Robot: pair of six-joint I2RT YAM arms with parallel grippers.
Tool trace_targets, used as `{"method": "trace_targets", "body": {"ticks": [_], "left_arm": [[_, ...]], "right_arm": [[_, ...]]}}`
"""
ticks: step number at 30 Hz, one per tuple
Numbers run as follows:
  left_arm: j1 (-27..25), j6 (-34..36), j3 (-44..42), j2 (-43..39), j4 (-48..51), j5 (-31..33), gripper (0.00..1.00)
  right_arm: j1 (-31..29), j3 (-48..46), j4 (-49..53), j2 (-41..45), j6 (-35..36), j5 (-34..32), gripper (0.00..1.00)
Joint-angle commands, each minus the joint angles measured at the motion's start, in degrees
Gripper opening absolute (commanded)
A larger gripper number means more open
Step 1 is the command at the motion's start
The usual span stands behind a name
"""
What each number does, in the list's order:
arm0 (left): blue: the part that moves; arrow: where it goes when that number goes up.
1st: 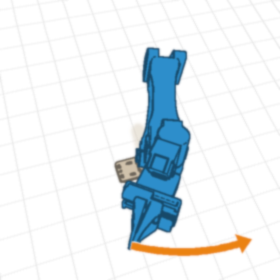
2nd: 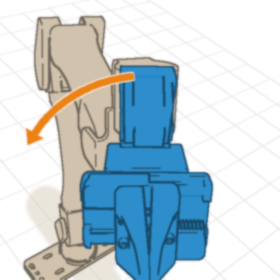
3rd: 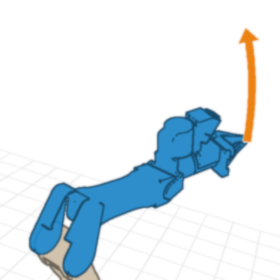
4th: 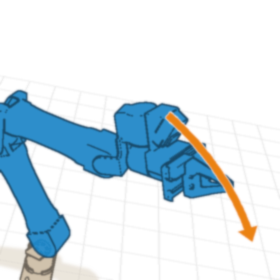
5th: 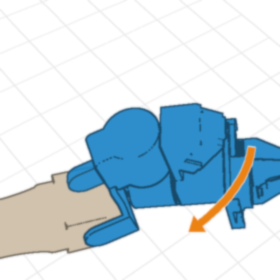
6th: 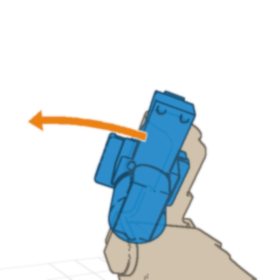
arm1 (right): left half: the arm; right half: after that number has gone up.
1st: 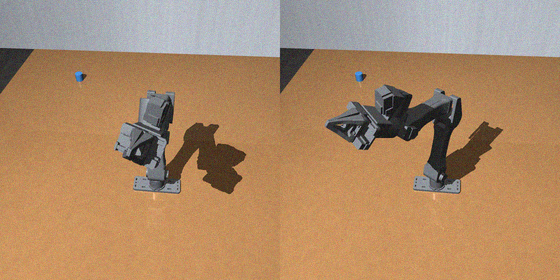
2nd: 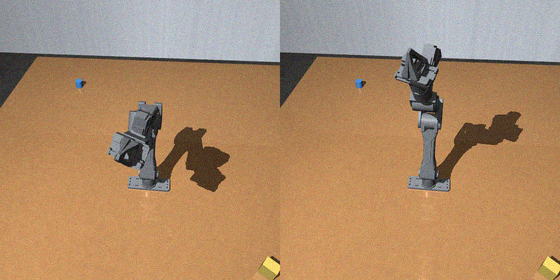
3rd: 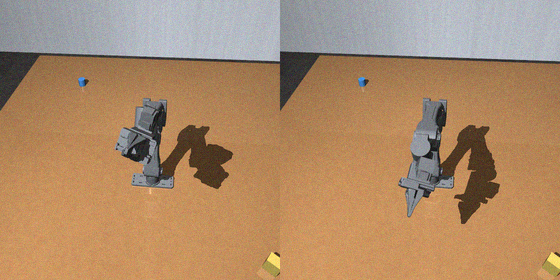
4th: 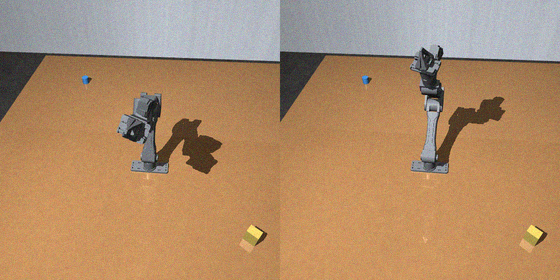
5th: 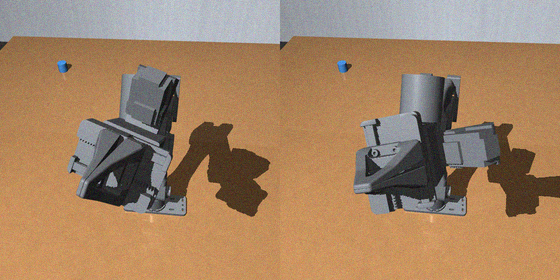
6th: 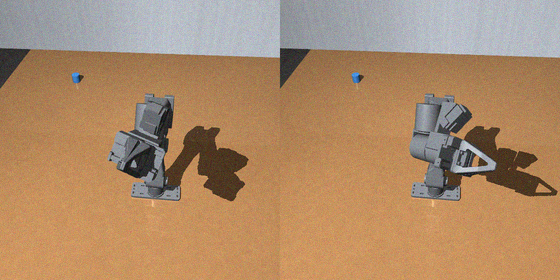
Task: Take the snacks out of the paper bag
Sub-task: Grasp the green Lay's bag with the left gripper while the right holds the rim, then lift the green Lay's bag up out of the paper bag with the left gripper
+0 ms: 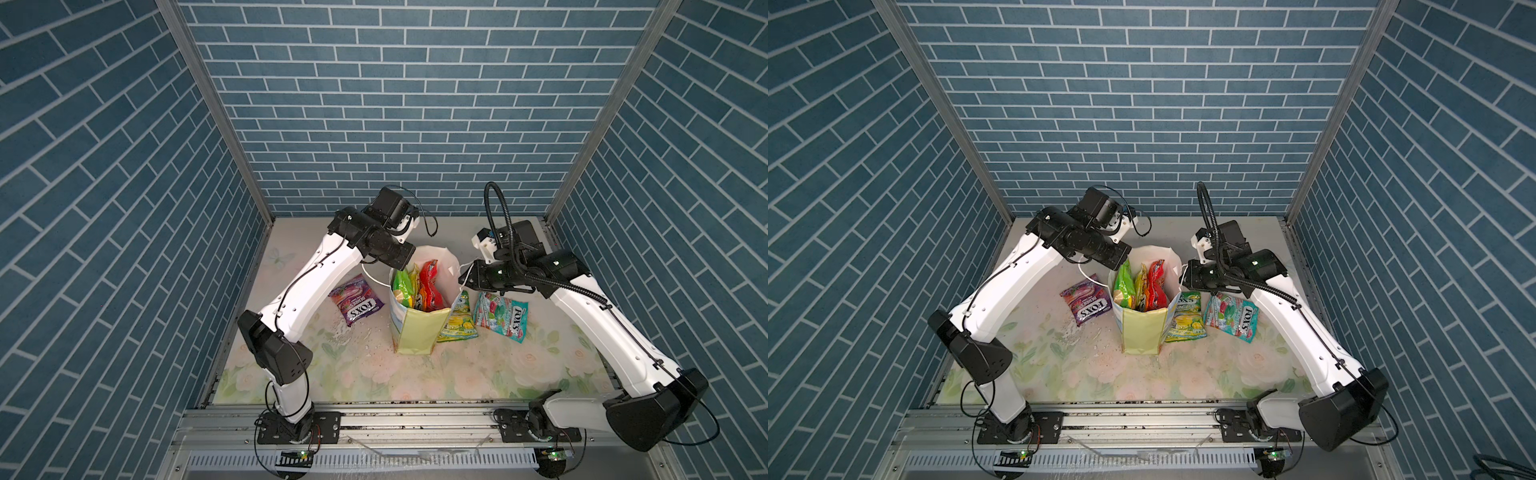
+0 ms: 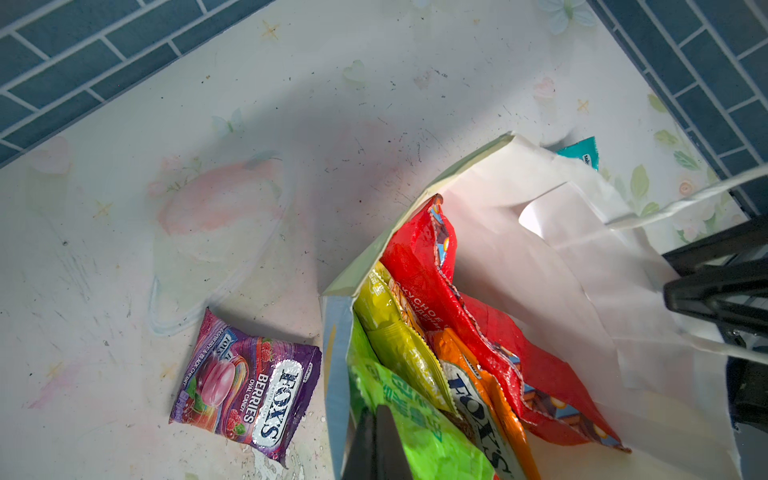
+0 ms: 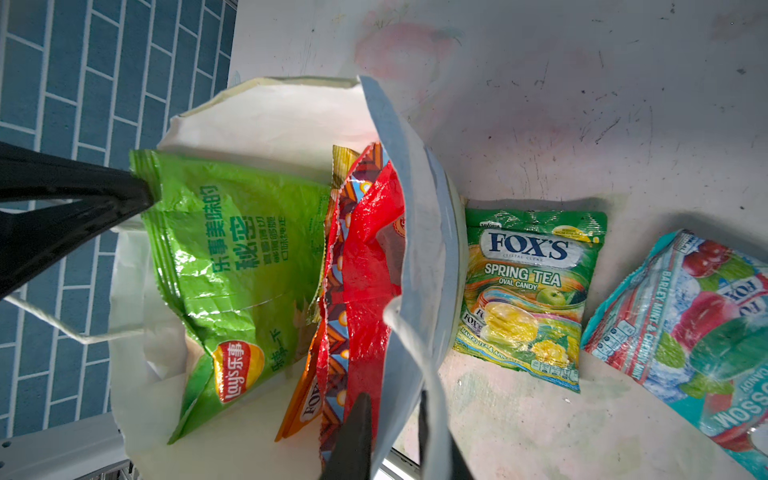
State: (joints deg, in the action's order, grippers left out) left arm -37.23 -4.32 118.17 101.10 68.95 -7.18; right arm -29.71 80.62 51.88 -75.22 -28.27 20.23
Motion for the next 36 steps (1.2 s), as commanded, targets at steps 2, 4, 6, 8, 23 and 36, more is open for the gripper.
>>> {"method": "trace_targets", "body": {"ticks": [2,4,6,8,23,36], "left_arm": [[0.76,-0.23,-0.44,-3.40,-2.90,-0.64,0.00],[0.97,-0.17,-0.43,-3.80,-3.03,-1.07,0.00],[1.11,-0.25,-0.59,-4.14,-3.07,-1.38,0.00],[1.20,-0.28,-0.66,-4.33,-3.21,-1.75,0.00],[1.58,-0.69,3.77,-4.27,-1.83,-3.94,0.00],[2.14,-0.65,4.36,-5.80,-2.31,-4.39,0.00]], "right_arm": [[-0.77,1.16,0.68,-0.19,-1.00,-2.03,0.22],[-1.03,1.08,0.68,-0.27,-1.08,-2.29,0.22],[-1.27,1.04,0.68,-0.52,-1.08,-2.38,0.22],[-1.44,1.15,0.59,-0.80,-1.08,-2.47,0.22],[-1.84,1.44,0.46,-1.58,-0.85,-3.30,0.22],[-2.54,2.66,-0.11,-2.64,-0.78,-3.21,0.21]]}}
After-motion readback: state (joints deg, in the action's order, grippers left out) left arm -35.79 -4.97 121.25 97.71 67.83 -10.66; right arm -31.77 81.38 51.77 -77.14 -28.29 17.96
